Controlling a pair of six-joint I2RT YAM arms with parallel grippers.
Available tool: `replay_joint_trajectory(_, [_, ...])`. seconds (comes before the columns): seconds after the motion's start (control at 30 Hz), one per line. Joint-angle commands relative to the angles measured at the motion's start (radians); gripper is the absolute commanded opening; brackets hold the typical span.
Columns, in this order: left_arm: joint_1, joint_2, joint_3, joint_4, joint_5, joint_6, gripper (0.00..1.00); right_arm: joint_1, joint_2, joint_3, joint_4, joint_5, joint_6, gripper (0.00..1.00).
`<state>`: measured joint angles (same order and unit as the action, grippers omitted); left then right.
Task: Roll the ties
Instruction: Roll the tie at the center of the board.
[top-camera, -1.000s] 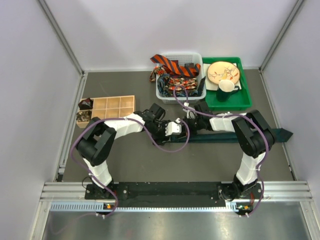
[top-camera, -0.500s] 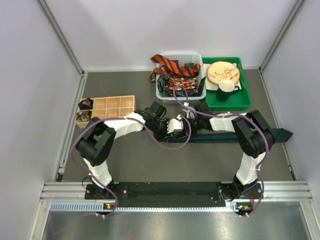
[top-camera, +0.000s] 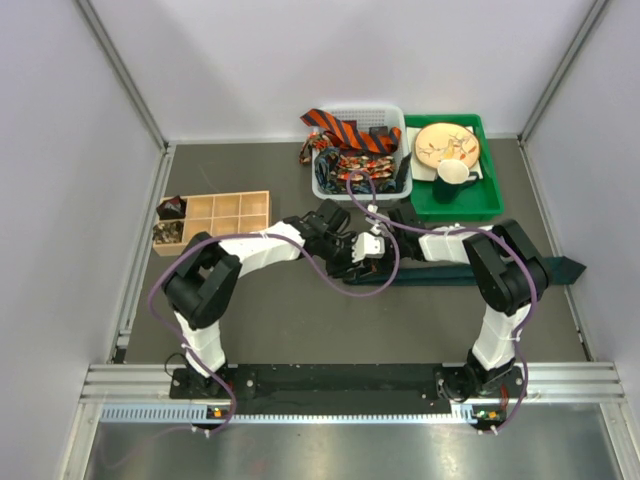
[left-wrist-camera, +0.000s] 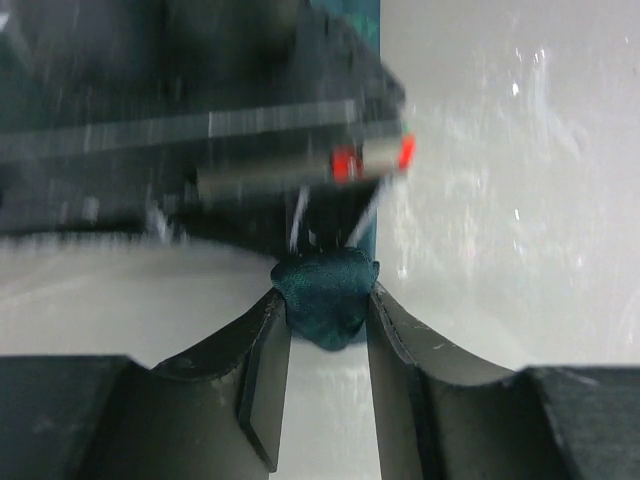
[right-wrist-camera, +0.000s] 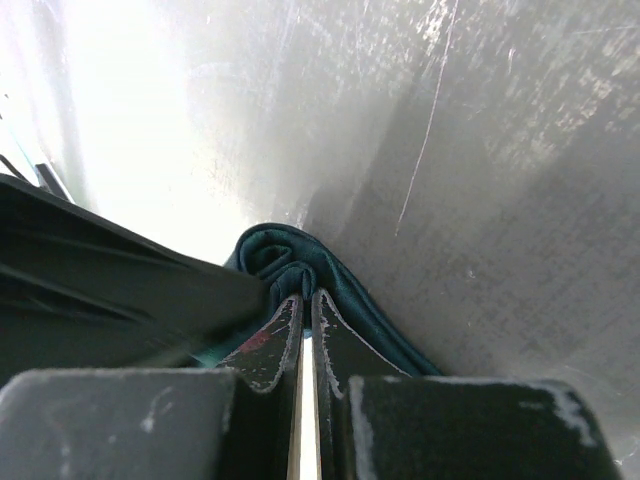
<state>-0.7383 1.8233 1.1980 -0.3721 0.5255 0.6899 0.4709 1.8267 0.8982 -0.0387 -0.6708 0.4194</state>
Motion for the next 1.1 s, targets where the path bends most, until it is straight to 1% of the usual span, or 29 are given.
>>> replay_joint_trajectory(0.0, [-0.039, 0.07, 0.072, 0.067, -0.039, -0.038, 0.39, 0.011, 0.019, 0.01, -0.01, 0.054, -0.025, 0.0])
replay_joint_trajectory(0.13, [-0.047, 0.099, 0.075, 0.045, -0.065, -0.018, 0.39, 0.008, 0.011, -0.001, 0.0, 0.05, -0.021, 0.0])
replay_joint_trajectory(0.27, [-0.053, 0.123, 0.066, -0.008, -0.085, 0.023, 0.41, 0.003, 0.005, -0.007, 0.008, 0.043, -0.014, 0.0])
replay_joint_trajectory(0.4, [-0.059, 0.136, 0.043, -0.027, -0.116, 0.056, 0.43, 0.002, -0.001, -0.016, 0.028, 0.025, -0.002, 0.0])
replay_joint_trajectory(0.47, [-0.058, 0.145, 0.043, -0.056, -0.13, 0.06, 0.42, 0.0, -0.007, -0.016, 0.026, 0.019, -0.001, 0.0])
replay_joint_trajectory(0.57, [-0.058, 0.143, 0.028, -0.09, -0.15, 0.088, 0.38, -0.009, -0.029, -0.021, 0.031, 0.001, 0.01, 0.0])
replay_joint_trajectory(0.67, [-0.059, 0.134, 0.026, -0.114, -0.14, 0.1, 0.36, -0.032, -0.064, -0.019, 0.017, -0.032, 0.019, 0.0])
replay_joint_trajectory(0.73, [-0.058, 0.146, 0.038, -0.139, -0.128, 0.105, 0.36, -0.057, -0.101, -0.025, 0.01, -0.071, 0.025, 0.08])
replay_joint_trajectory(0.77, [-0.058, 0.149, 0.049, -0.154, -0.13, 0.106, 0.35, -0.066, -0.115, -0.03, 0.011, -0.099, 0.03, 0.14])
replay_joint_trajectory(0.8, [-0.058, 0.154, 0.055, -0.165, -0.125, 0.115, 0.35, -0.074, -0.127, -0.038, 0.002, -0.113, 0.033, 0.17])
replay_joint_trajectory(0.87, [-0.056, 0.157, 0.06, -0.172, -0.121, 0.12, 0.35, -0.092, -0.164, -0.045, 0.003, -0.141, 0.033, 0.19])
replay_joint_trajectory(1.0, [-0.056, 0.159, 0.063, -0.183, -0.117, 0.123, 0.34, -0.103, -0.188, -0.071, 0.011, -0.193, 0.038, 0.23])
replay_joint_trajectory(1.07, [-0.056, 0.16, 0.064, -0.185, -0.114, 0.123, 0.34, -0.103, -0.181, -0.088, 0.066, -0.214, 0.057, 0.27])
